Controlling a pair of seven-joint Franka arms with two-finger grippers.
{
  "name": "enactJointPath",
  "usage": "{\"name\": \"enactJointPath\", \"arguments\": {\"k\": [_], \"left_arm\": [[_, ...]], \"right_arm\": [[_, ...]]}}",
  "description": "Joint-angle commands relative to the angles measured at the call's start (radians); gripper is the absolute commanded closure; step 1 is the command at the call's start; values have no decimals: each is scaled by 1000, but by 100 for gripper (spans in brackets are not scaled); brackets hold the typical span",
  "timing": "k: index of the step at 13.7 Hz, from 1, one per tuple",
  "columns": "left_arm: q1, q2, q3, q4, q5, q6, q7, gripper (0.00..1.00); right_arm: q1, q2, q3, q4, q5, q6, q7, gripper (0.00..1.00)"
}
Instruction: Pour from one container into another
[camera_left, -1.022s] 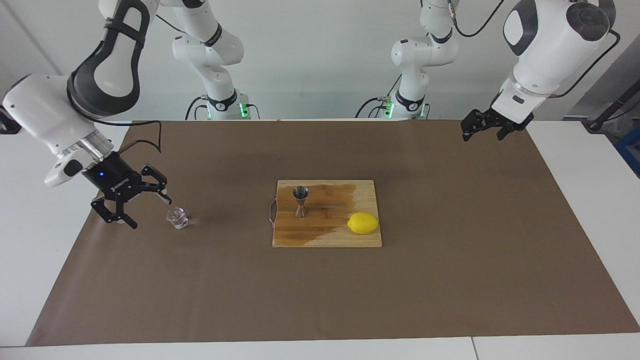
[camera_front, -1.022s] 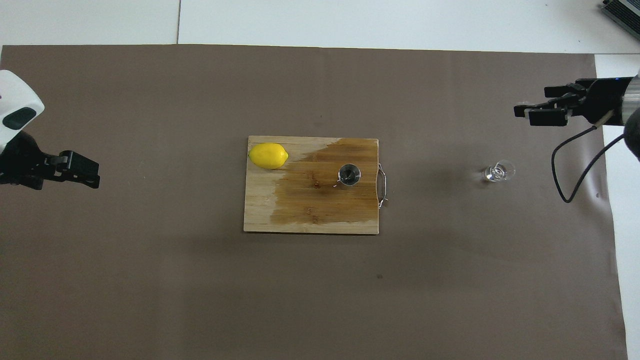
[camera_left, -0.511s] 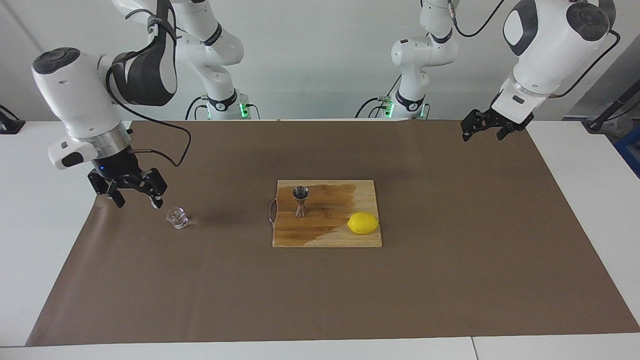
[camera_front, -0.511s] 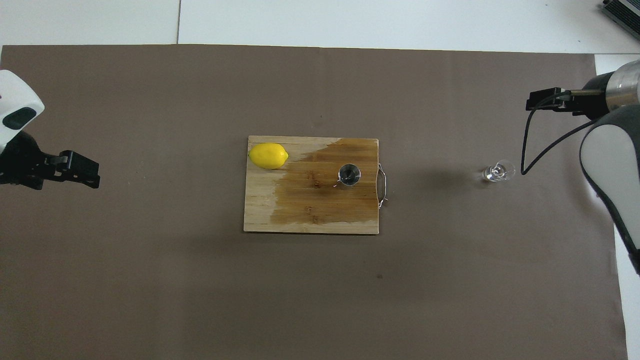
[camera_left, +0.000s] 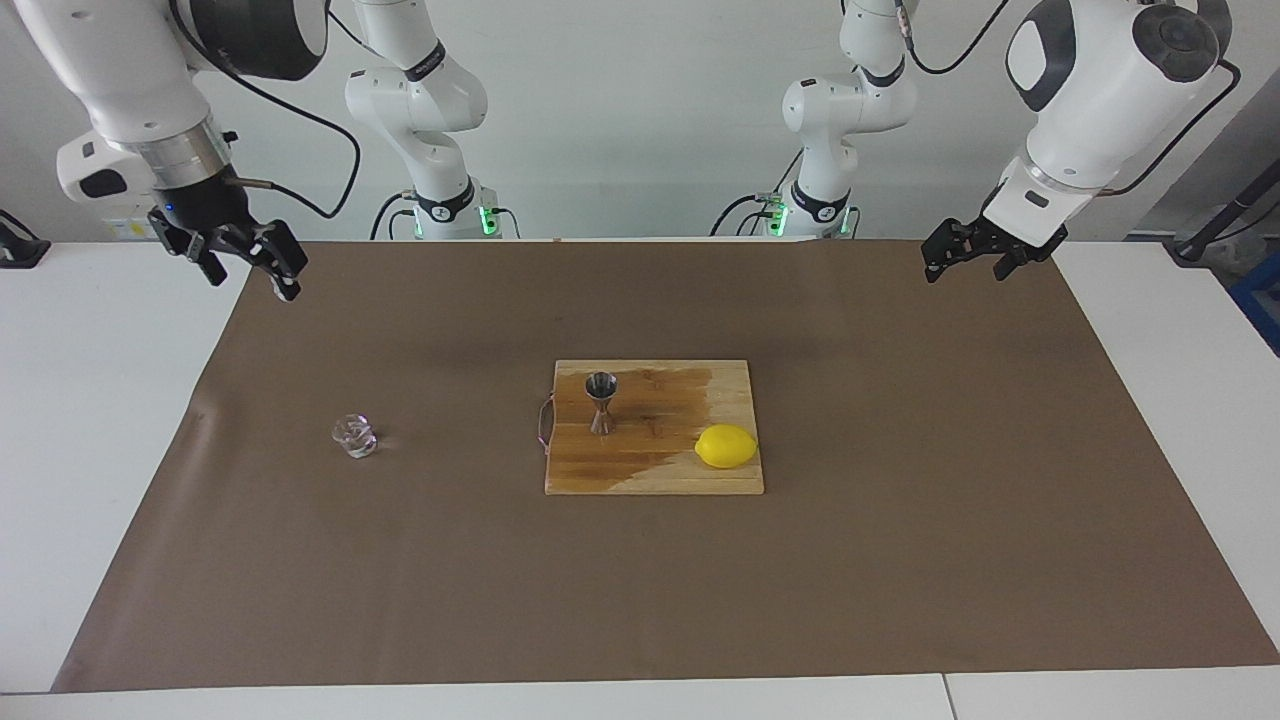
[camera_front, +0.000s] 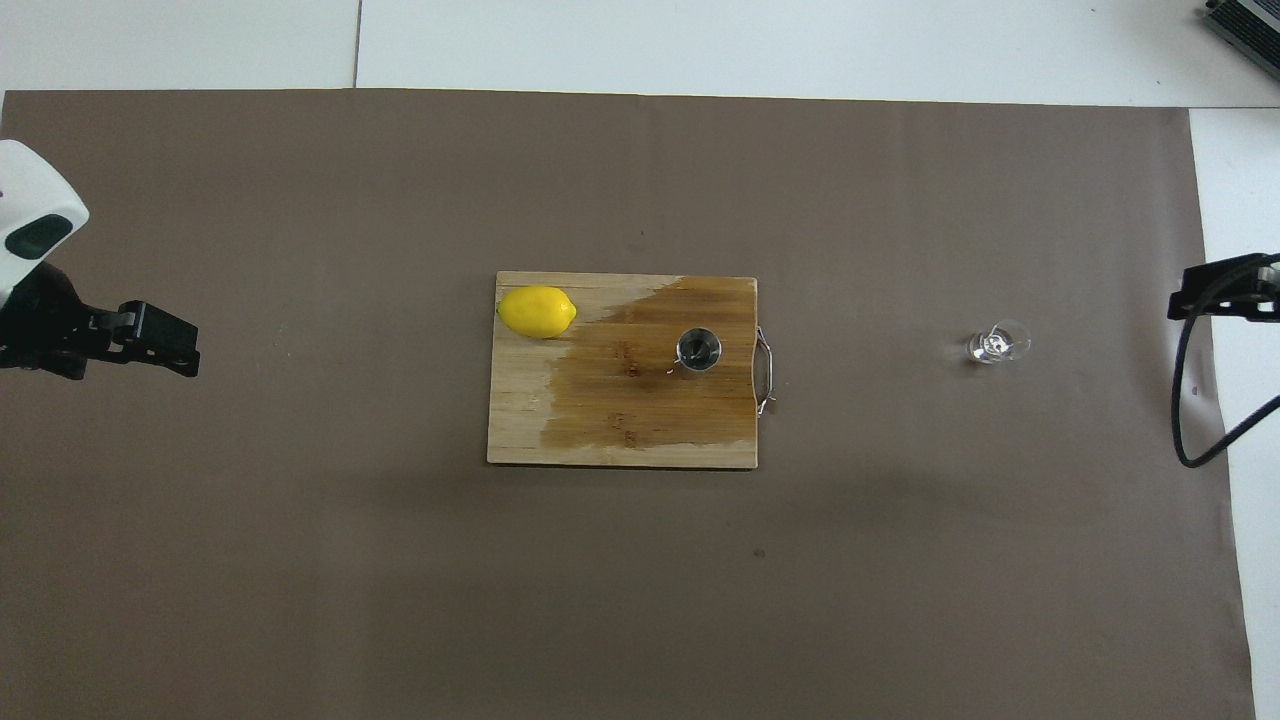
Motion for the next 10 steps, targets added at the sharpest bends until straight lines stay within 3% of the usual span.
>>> {"name": "enactJointPath", "arguments": {"k": [1,4,10], "left_arm": [[4,-30,-2,-31,12,-5,-7,0],[4,-30,-2,-31,12,-5,-7,0],[4,-30,-2,-31,12,-5,-7,0]], "right_arm": [[-18,-46,8,-26,26,-36,9,0],[-10,-57,-12,-12,30,-108,-68,0],[-10,-57,-15,-12,32,-107,-73,0]]}}
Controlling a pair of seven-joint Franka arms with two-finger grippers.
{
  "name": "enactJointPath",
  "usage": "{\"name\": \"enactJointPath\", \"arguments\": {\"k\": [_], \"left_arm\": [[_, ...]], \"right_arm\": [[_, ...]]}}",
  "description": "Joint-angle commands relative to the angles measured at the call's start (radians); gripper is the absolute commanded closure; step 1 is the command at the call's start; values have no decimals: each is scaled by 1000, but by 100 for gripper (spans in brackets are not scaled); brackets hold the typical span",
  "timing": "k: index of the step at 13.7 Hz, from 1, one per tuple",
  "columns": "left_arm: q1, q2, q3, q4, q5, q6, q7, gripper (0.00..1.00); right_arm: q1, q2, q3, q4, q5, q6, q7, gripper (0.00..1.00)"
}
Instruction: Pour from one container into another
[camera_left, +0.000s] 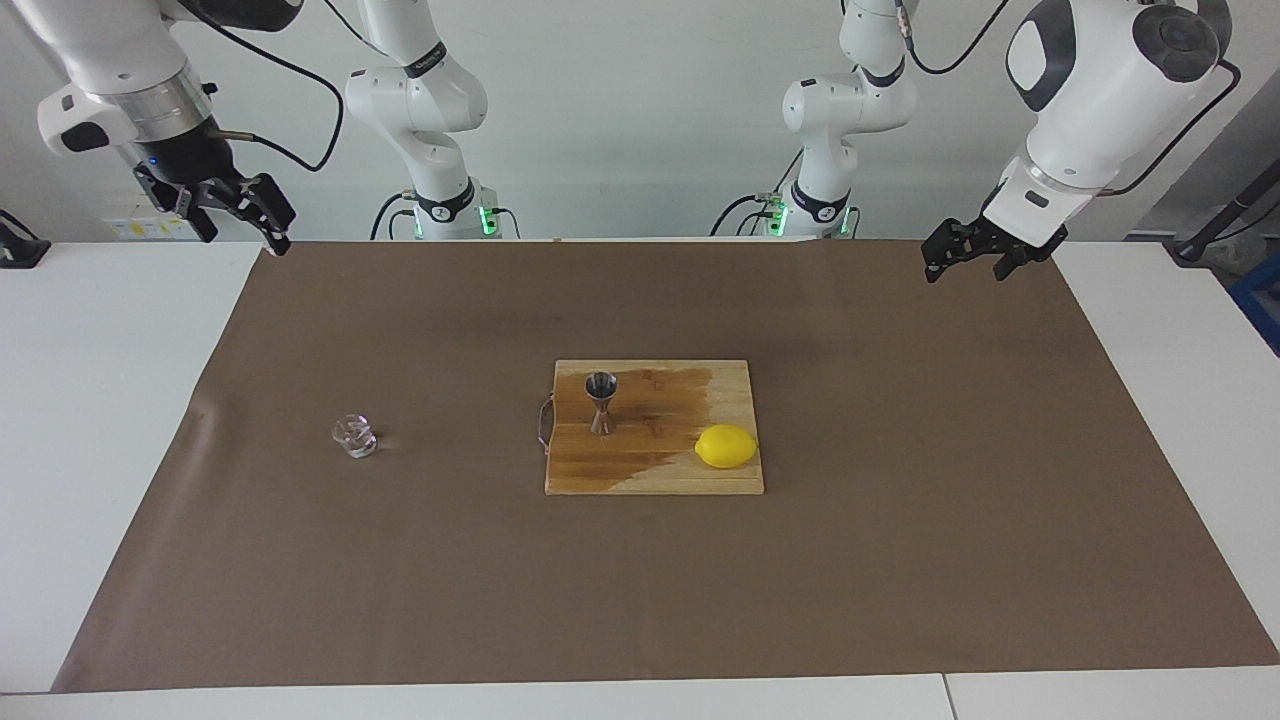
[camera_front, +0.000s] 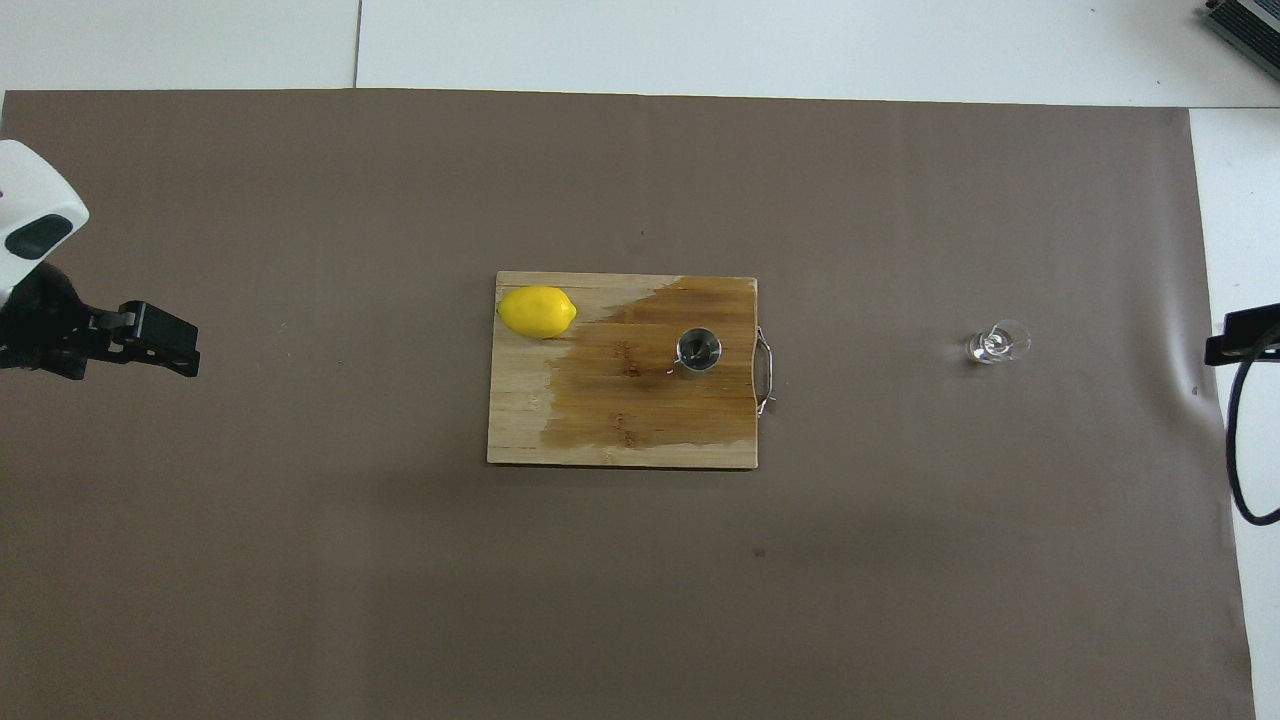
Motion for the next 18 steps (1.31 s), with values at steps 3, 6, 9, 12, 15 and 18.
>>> {"name": "enactJointPath", "arguments": {"k": [3,6,9,12,15,18], "left_arm": [[4,-30,-2,-31,12,-5,-7,0],[4,-30,-2,-31,12,-5,-7,0],[4,-30,-2,-31,12,-5,-7,0],[4,-30,-2,-31,12,-5,-7,0],[4,-30,-2,-31,12,-5,-7,0],[4,-30,-2,-31,12,-5,-7,0]], "right_arm": [[-5,-5,45,1,13,-12,-25,0],[-5,5,58,23,18,-35,-24,0],[-2,-3,58,6,20,-20,-22,0],[4,-3,51,6,23,-18,-18,0],[18,-3,36,6,23,-17,-18,0],[18,-3,36,6,23,-17,-18,0]]}}
